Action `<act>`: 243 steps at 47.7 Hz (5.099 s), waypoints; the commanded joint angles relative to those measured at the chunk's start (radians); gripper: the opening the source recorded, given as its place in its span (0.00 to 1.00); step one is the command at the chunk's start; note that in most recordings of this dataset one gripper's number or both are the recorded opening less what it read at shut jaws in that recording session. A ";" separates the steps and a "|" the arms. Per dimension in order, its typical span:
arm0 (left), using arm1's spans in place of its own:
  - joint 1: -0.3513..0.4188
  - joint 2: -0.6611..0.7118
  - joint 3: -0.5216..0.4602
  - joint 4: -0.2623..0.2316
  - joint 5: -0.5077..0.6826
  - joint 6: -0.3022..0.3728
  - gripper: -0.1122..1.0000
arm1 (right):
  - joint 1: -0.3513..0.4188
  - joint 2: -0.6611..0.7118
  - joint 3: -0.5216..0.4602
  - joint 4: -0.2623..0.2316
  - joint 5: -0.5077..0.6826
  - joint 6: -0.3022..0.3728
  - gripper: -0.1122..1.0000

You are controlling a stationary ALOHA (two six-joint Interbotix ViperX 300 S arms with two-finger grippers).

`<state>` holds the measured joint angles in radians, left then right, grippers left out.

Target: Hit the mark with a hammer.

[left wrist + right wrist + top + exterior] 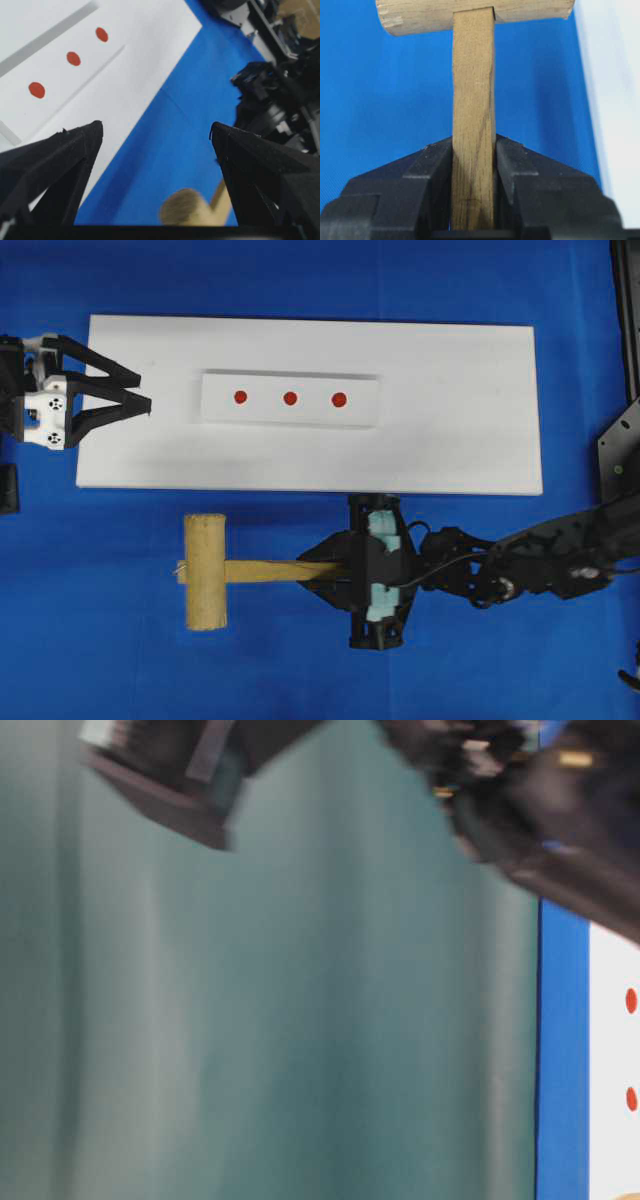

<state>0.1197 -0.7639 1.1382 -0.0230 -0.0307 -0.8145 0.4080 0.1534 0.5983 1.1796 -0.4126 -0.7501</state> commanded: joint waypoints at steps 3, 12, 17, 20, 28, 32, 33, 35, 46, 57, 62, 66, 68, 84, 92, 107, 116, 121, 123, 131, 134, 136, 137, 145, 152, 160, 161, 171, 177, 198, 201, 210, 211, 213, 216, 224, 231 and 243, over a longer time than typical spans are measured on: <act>0.006 0.000 -0.008 0.003 -0.005 0.003 0.90 | -0.006 0.028 -0.037 -0.003 -0.015 0.029 0.17; 0.008 0.000 -0.008 0.003 -0.005 0.003 0.90 | -0.008 0.084 -0.061 -0.003 -0.015 0.043 0.17; 0.009 0.000 -0.008 0.003 -0.005 0.003 0.90 | -0.009 0.110 -0.071 -0.003 -0.009 0.043 0.17; 0.009 -0.002 -0.008 0.003 -0.005 0.003 0.90 | -0.009 0.124 -0.075 -0.003 -0.005 0.043 0.17; 0.011 -0.002 -0.008 0.003 -0.005 0.003 0.90 | -0.009 0.143 -0.075 -0.003 0.017 0.058 0.17; 0.012 -0.002 -0.008 0.003 -0.005 0.003 0.90 | -0.009 0.152 -0.075 -0.003 0.025 0.060 0.17; 0.012 -0.002 -0.008 0.003 -0.006 0.003 0.90 | -0.009 0.153 -0.074 -0.003 0.025 0.060 0.17; 0.014 -0.002 -0.008 0.003 -0.005 0.003 0.90 | -0.009 0.158 -0.075 -0.003 0.025 0.060 0.17; 0.015 -0.002 -0.008 0.005 -0.005 0.003 0.90 | -0.009 0.172 -0.077 -0.005 0.037 0.061 0.17; 0.015 -0.002 -0.008 0.003 -0.005 0.003 0.90 | -0.009 0.172 -0.074 -0.003 0.037 0.061 0.38; 0.015 -0.002 -0.008 0.005 0.000 0.003 0.90 | -0.009 0.164 -0.074 -0.003 0.037 0.061 0.68; 0.015 -0.002 -0.008 0.005 0.006 0.003 0.90 | -0.009 0.144 -0.069 -0.003 0.037 0.054 0.88; 0.015 -0.002 -0.008 0.005 0.008 0.003 0.90 | -0.009 0.127 -0.064 -0.005 0.037 0.049 0.93; 0.015 -0.009 -0.009 0.005 0.020 0.038 0.90 | -0.049 -0.153 0.041 -0.005 0.032 -0.020 0.85; 0.015 -0.055 -0.006 0.005 0.021 0.100 0.88 | -0.098 -0.311 0.094 -0.008 0.038 -0.091 0.85; 0.015 -0.204 0.002 0.006 0.147 0.370 0.88 | -0.206 -0.540 0.209 -0.006 0.041 -0.293 0.85; 0.015 -0.290 0.002 0.009 0.235 0.552 0.88 | -0.253 -0.670 0.279 -0.006 0.051 -0.348 0.85; 0.015 -0.333 0.002 0.009 0.276 0.655 0.88 | -0.281 -0.747 0.324 -0.005 0.077 -0.377 0.85; 0.015 -0.350 0.003 0.009 0.291 0.693 0.88 | -0.291 -0.770 0.337 -0.005 0.086 -0.382 0.85; 0.015 -0.388 0.021 0.009 0.336 0.792 0.88 | -0.341 -0.848 0.417 -0.003 0.132 -0.383 0.85; 0.015 -0.399 0.032 0.009 0.351 0.816 0.87 | -0.356 -0.873 0.454 -0.005 0.152 -0.383 0.85; 0.015 -0.408 0.044 0.009 0.362 0.831 0.87 | -0.364 -0.887 0.469 -0.003 0.160 -0.383 0.85; 0.015 -0.411 0.048 0.009 0.365 0.838 0.87 | -0.365 -0.894 0.479 -0.005 0.163 -0.383 0.85; 0.015 -0.442 0.077 0.009 0.370 0.864 0.87 | -0.373 -0.925 0.537 -0.005 0.169 -0.383 0.85; 0.015 -0.474 0.101 0.009 0.362 0.885 0.87 | -0.373 -0.922 0.569 -0.003 0.169 -0.377 0.85; 0.015 -0.502 0.126 0.009 0.354 0.893 0.86 | -0.373 -0.922 0.601 0.014 0.169 -0.373 0.85; 0.015 -0.503 0.129 0.009 0.354 0.893 0.86 | -0.373 -0.922 0.606 0.018 0.169 -0.373 0.85; 0.015 -0.506 0.144 0.008 0.354 0.891 0.86 | -0.373 -0.925 0.634 0.049 0.169 -0.373 0.85; 0.015 -0.506 0.143 0.008 0.354 0.890 0.86 | -0.373 -0.931 0.643 0.057 0.169 -0.373 0.85; 0.015 -0.508 0.146 0.008 0.354 0.890 0.86 | -0.373 -1.006 0.680 0.069 0.170 -0.371 0.82; 0.015 -0.508 0.146 0.008 0.353 0.890 0.86 | -0.373 -1.022 0.690 0.072 0.170 -0.371 0.82; 0.015 -0.508 0.146 0.008 0.354 0.890 0.86 | -0.373 -1.051 0.726 0.094 0.167 -0.371 0.82; 0.015 -0.509 0.147 0.006 0.353 0.890 0.86 | -0.373 -1.055 0.729 0.095 0.167 -0.371 0.82; 0.015 -0.509 0.147 0.006 0.354 0.890 0.86 | -0.373 -1.063 0.733 0.103 0.169 -0.371 0.82; 0.015 -0.508 0.147 0.008 0.353 0.890 0.86 | -0.373 -1.080 0.744 0.107 0.170 -0.371 0.82; 0.015 -0.509 0.147 0.006 0.353 0.890 0.86 | -0.373 -1.115 0.761 0.107 0.170 -0.371 0.82; 0.015 -0.509 0.147 0.006 0.353 0.888 0.86 | -0.371 -1.121 0.762 0.107 0.170 -0.371 0.82; 0.015 -0.508 0.147 0.006 0.354 0.888 0.86 | -0.364 -1.120 0.762 0.109 0.172 -0.371 0.82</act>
<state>0.1335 -1.2778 1.2962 -0.0169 0.3298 0.0752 0.0383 -0.9710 1.3714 1.2870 -0.2393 -1.1229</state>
